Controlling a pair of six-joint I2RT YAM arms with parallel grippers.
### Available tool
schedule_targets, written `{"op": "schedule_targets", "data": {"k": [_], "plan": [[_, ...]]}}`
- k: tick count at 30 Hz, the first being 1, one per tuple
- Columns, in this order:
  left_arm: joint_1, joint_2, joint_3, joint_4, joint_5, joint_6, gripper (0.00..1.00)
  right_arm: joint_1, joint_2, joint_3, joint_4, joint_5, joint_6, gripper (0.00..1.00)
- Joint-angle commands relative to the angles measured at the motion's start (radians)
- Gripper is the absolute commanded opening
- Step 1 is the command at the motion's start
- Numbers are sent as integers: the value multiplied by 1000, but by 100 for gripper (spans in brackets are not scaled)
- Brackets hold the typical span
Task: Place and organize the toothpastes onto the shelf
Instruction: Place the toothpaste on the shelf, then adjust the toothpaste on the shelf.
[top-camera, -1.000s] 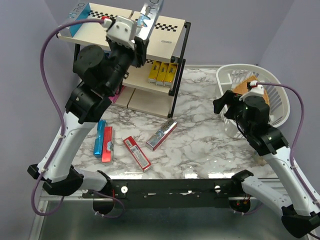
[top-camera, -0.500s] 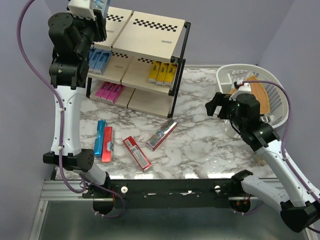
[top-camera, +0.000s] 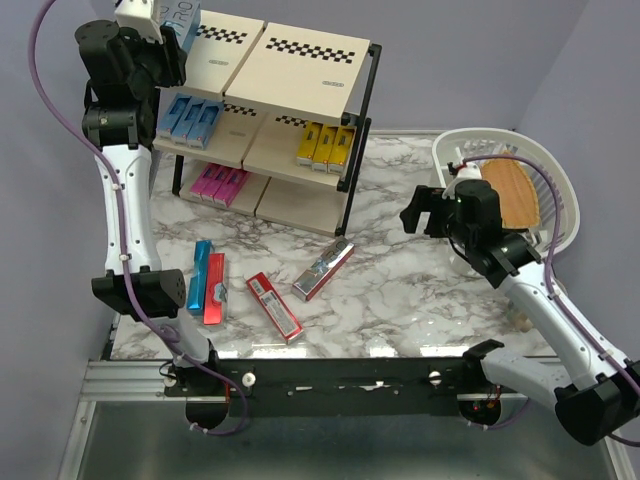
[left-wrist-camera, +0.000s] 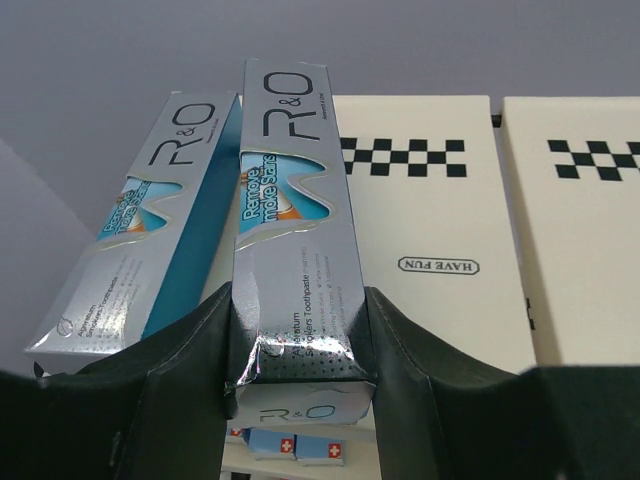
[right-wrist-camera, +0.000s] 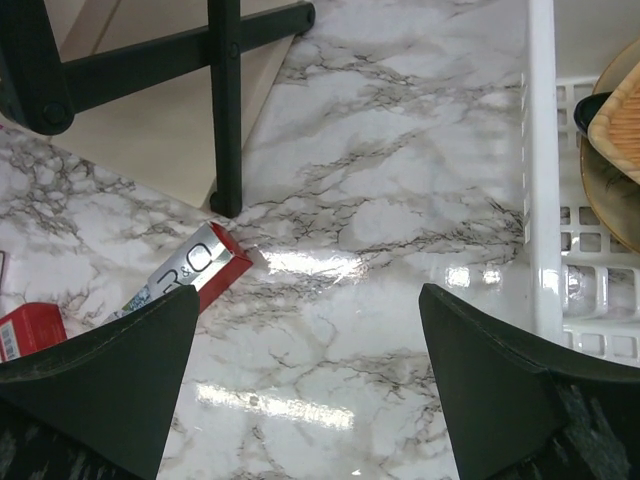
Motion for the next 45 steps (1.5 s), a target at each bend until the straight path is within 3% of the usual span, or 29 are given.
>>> {"op": "schedule_targets", "data": {"k": [1, 5, 11, 15, 19, 24, 31, 38, 42, 45], "plan": [[20, 24, 35, 29, 75, 15, 29, -4, 38, 54, -3, -24, -13, 100], [28, 48, 38, 37, 71, 18, 34, -4, 58, 67, -9, -27, -16, 100], [30, 62, 55, 42, 71, 32, 50, -4, 76, 71, -14, -37, -19, 99], [30, 52, 58, 48, 59, 16, 68, -4, 84, 72, -5, -54, -21, 99], [30, 9, 24, 72, 22, -7, 79, -4, 90, 71, 0, -71, -23, 99], [25, -54, -42, 118, -15, -17, 81, -4, 89, 61, 9, -82, -23, 99], [-56, -129, -132, 118, -254, 15, 78, -4, 75, 46, 15, -85, -23, 98], [-158, -128, -146, 60, -414, 41, 80, -4, 57, 32, 14, -80, -24, 98], [-176, -111, -134, 45, -567, 44, 80, -4, 47, 25, 15, -76, -27, 98], [-176, -85, -103, 29, -587, 52, 79, -4, 41, 20, 15, -73, -27, 98]]}}
